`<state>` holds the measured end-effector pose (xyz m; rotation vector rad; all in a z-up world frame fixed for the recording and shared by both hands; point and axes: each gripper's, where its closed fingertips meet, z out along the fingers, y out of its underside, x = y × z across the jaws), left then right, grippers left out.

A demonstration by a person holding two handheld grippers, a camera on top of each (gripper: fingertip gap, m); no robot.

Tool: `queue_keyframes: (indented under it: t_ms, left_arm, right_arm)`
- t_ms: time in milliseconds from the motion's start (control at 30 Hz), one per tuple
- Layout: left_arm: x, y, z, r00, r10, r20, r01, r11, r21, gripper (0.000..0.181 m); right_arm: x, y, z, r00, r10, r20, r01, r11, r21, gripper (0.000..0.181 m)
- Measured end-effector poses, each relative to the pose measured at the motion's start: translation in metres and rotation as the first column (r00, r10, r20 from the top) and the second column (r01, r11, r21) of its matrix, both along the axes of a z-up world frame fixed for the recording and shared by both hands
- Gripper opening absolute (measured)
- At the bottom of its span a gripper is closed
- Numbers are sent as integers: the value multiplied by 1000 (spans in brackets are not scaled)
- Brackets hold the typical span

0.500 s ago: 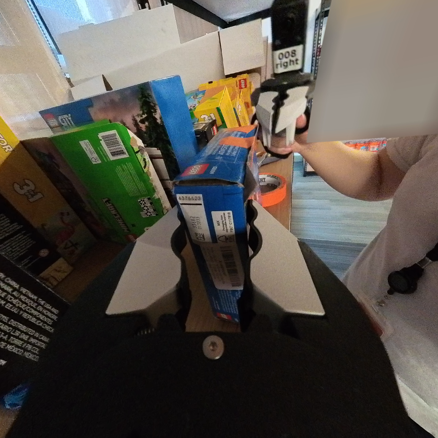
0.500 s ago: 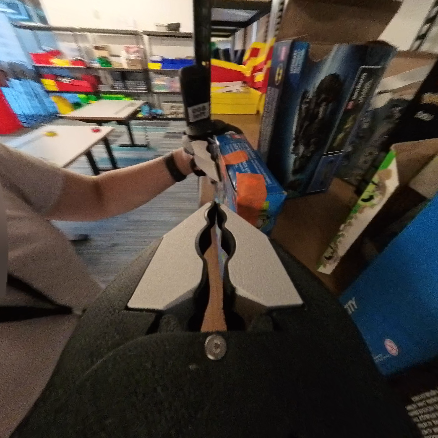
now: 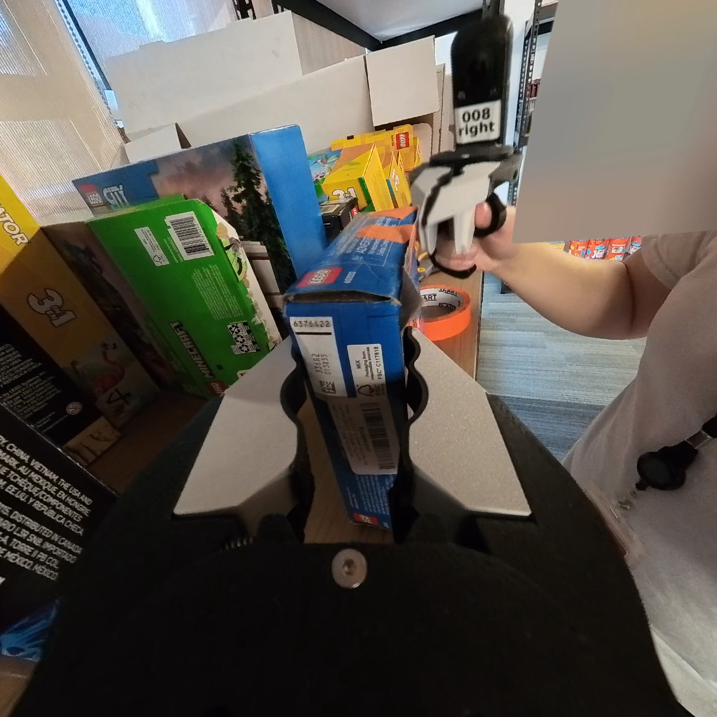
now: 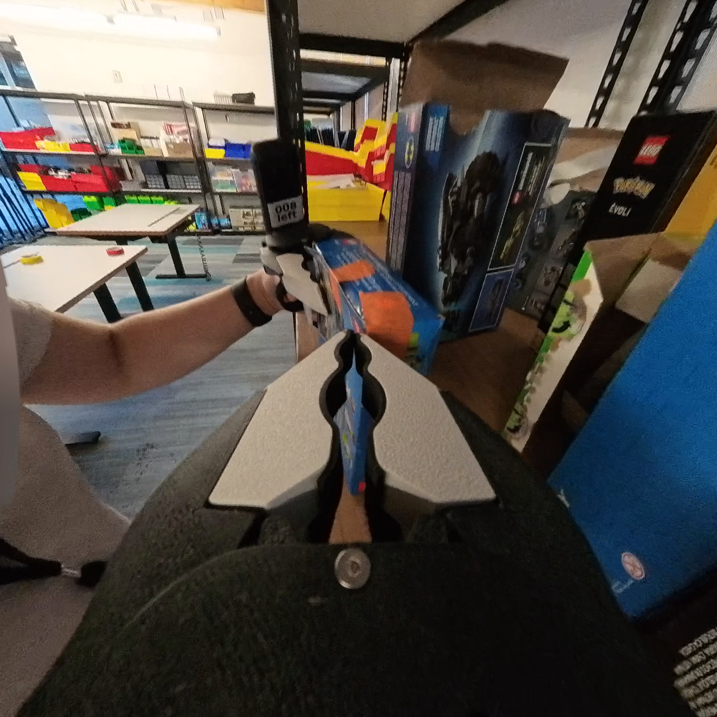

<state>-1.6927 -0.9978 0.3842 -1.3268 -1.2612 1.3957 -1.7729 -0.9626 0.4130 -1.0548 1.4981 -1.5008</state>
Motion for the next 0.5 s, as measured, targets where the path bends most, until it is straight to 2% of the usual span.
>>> queue_keyframes:
  t_ms: [67,167,300,433,500]
  left_arm:
    - [0,0,0,1000,0,3,0,1000,0,48]
    - [0,0,0,1000,0,3,0,1000,3,48]
    - [1,-1,0,1000,5,3,-5,1000,6,48]
    - [3,0,0,1000,8,4,-8,1000,2,47]
    - [3,0,0,1000,8,6,-8,1000,1,47]
  right_arm:
    - [2,0,-2,1000,21,2,-21,999,27,0]
    - [5,-5,-20,999,23,-25,-20,995,94,0]
    - [4,-5,-3,999,20,30,-22,997,71,0]
    - [8,-8,-18,1000,18,-3,-17,994,108,0]
    - [8,-8,-15,999,31,23,-34,992,125,0]
